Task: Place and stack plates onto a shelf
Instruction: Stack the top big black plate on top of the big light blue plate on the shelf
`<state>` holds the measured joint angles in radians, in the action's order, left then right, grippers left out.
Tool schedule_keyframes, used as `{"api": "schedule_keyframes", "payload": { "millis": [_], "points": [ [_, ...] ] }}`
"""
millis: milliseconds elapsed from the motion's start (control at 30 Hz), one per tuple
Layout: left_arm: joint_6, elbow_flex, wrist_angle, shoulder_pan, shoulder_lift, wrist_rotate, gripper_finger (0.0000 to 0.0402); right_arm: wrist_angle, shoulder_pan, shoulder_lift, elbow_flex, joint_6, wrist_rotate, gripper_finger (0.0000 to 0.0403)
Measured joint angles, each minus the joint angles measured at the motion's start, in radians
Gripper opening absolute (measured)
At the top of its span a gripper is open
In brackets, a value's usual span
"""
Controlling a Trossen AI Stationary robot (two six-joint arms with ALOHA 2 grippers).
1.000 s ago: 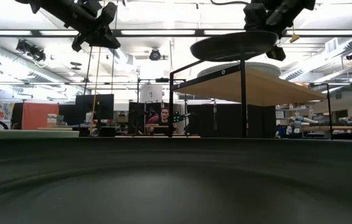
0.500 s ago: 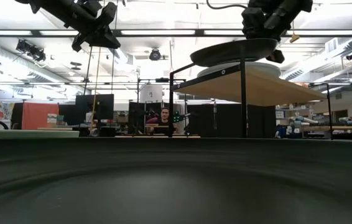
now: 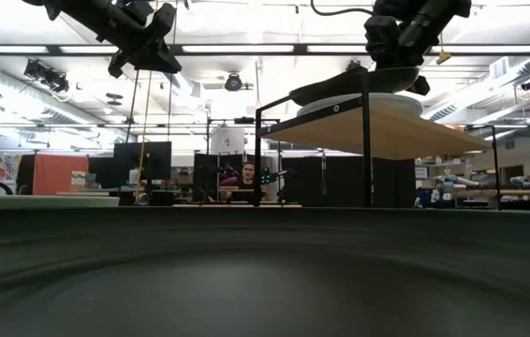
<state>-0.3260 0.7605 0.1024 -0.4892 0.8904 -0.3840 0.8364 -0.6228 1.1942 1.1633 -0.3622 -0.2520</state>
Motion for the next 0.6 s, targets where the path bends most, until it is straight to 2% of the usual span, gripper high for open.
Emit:
{"api": "schedule_keyframes", "payload": {
  "millis": [433, 600],
  "points": [
    [0.000, 0.000, 0.000, 0.000, 0.000, 0.000, 0.0052, 0.000, 0.000, 0.000, 0.000, 0.007, 0.000, 0.0028],
    [0.000, 0.000, 0.000, 0.000, 0.000, 0.000, 0.0052, 0.000, 0.000, 0.000, 0.000, 0.006, 0.000, 0.0047]
  ]
}}
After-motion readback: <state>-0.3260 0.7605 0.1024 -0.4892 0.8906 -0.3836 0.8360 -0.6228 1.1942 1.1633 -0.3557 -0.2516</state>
